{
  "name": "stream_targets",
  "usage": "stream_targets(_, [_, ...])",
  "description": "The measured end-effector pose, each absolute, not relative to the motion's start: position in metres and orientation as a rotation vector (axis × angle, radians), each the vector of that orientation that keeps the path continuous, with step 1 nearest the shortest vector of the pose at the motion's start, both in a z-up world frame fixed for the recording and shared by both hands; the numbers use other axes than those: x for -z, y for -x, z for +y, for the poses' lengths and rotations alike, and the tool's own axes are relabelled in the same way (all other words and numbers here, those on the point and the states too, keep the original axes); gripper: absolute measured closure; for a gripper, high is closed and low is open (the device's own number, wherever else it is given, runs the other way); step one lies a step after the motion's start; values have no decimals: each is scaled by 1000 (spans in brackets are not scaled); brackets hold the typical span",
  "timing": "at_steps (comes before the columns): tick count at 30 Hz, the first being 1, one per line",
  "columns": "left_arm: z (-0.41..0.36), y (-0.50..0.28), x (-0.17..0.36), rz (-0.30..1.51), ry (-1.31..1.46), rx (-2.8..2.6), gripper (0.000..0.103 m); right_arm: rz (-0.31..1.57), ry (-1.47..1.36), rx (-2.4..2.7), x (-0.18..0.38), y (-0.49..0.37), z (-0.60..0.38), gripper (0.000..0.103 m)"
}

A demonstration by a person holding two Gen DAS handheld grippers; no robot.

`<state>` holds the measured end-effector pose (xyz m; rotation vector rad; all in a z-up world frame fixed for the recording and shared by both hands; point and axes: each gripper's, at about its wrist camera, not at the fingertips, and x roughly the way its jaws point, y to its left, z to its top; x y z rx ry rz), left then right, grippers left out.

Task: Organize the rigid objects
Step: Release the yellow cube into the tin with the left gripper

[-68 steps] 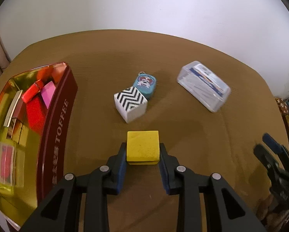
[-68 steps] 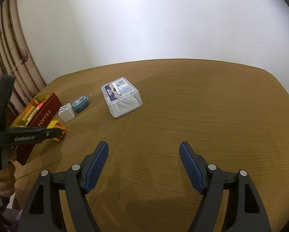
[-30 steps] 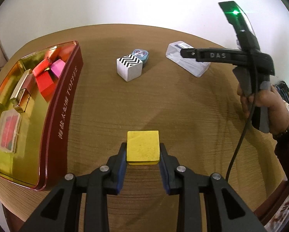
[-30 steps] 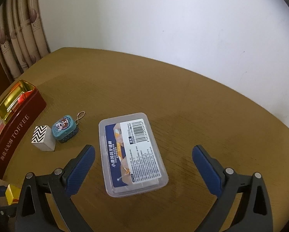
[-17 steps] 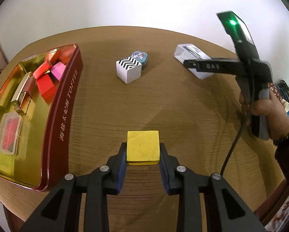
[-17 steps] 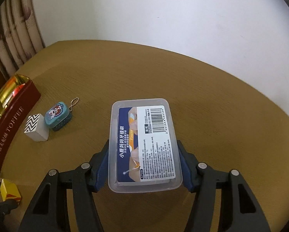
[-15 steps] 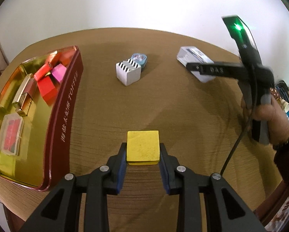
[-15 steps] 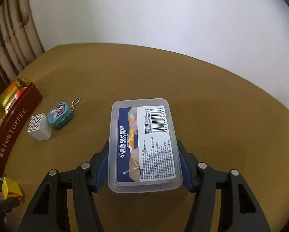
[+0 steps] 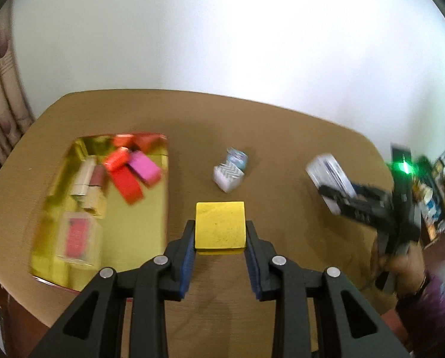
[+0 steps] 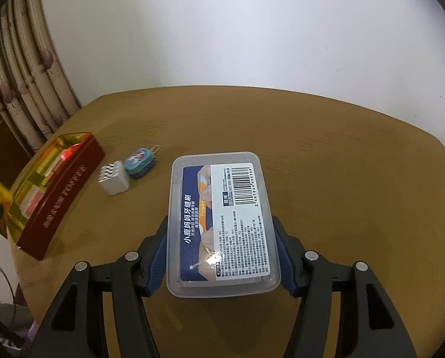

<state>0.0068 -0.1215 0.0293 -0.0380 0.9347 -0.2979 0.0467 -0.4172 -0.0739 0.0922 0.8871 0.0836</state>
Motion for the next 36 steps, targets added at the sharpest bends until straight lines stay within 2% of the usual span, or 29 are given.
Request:
stream_targets(5, [-80,-33,-30,957,22,203,72,869,-96,-116,65,-36,-403,45])
stream_targets(9, [-57,-63,-7,990,-2,149,72,852,-81,-139,54,-29,-390,45])
stream_targets(19, [-44,-108,40,1018,-38,137,72,845,-93,-169,37,-20,-379,45])
stream_targets(31, [-49,-112,46,1009,-84,119,71,828,-90,-211,23,-24,-359,45])
stream_targets(36, [-40,-100,28,981,-32,123,71,817,-93,-250,15,-25,-342,45])
